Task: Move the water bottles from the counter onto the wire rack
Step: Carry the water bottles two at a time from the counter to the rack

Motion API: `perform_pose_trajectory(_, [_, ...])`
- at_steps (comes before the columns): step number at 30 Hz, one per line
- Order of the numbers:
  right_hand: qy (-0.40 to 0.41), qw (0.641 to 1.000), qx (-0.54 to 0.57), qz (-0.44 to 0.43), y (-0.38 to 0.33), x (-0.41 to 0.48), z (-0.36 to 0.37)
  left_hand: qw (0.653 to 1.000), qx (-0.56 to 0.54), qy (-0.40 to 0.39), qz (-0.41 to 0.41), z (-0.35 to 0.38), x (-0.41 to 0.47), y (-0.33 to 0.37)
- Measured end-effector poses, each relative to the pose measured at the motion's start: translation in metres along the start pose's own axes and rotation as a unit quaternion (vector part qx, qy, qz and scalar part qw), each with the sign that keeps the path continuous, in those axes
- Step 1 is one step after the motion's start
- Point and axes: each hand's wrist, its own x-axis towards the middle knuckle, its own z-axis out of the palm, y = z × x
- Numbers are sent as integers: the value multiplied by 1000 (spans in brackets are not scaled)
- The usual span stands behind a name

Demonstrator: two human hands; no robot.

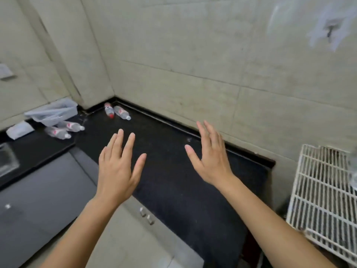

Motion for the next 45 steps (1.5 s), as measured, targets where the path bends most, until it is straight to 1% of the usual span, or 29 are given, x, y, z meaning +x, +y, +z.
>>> perform_pose_trajectory(3, [-23, 998, 28, -41, -70, 35, 75, 999, 21, -19, -23, -17, -10, -87])
perform_pose_trajectory(6, [-54, 995, 51, -65, -125, 56, 131, 997, 32, -33, -56, -28, -18, -157])
perform_pose_trajectory(9, [-80, 990, 63, -99, -158, 73, 177, 995, 44, -47, -77, -28, -18, -209])
perform_pose_trajectory(11, [-93, 988, 65, -105, -171, 86, 207, 993, 49, -56, -90, -22, -11, -238])
perform_pose_trajectory(15, [-123, 985, 69, -103, -188, 112, 265, 990, 37, -63, -121, -1, 9, -285])
perform_pose_trajectory(20, [-160, 978, 77, -108, -202, 157, 355, 988, 45, -90, -116, 38, 47, -355])
perform_pose_trajectory(25, [-181, 973, 94, -110, -213, 232, 456, 985, 75, -103, -114, 80, 114, -444])
perform_pose_trajectory(29, [-212, 966, 109, -101, -233, 310, 534, 976, 100, -139, -136, 102, 177, -519])
perform_pose_trajectory(33, [-226, 963, 107, -99, -256, 369, 599, 967, 115, -162, -159, 113, 218, -587])
perform_pose_trajectory(38, [-299, 946, 70, -103, -275, 408, 671, 961, 112, -180, -175, 143, 249, -667])
perform_pose_trajectory(40, [-323, 941, 55, -83, -277, 419, 698, 958, 99, -204, -175, 164, 261, -700])
perform_pose_trajectory(42, [-357, 932, 35, -45, -275, 429, 725, 954, 92, -235, -162, 190, 275, -732])
perform_pose_trajectory(45, [-398, 917, 11, 18, -270, 440, 765, 940, 69, -305, -140, 234, 294, -779])
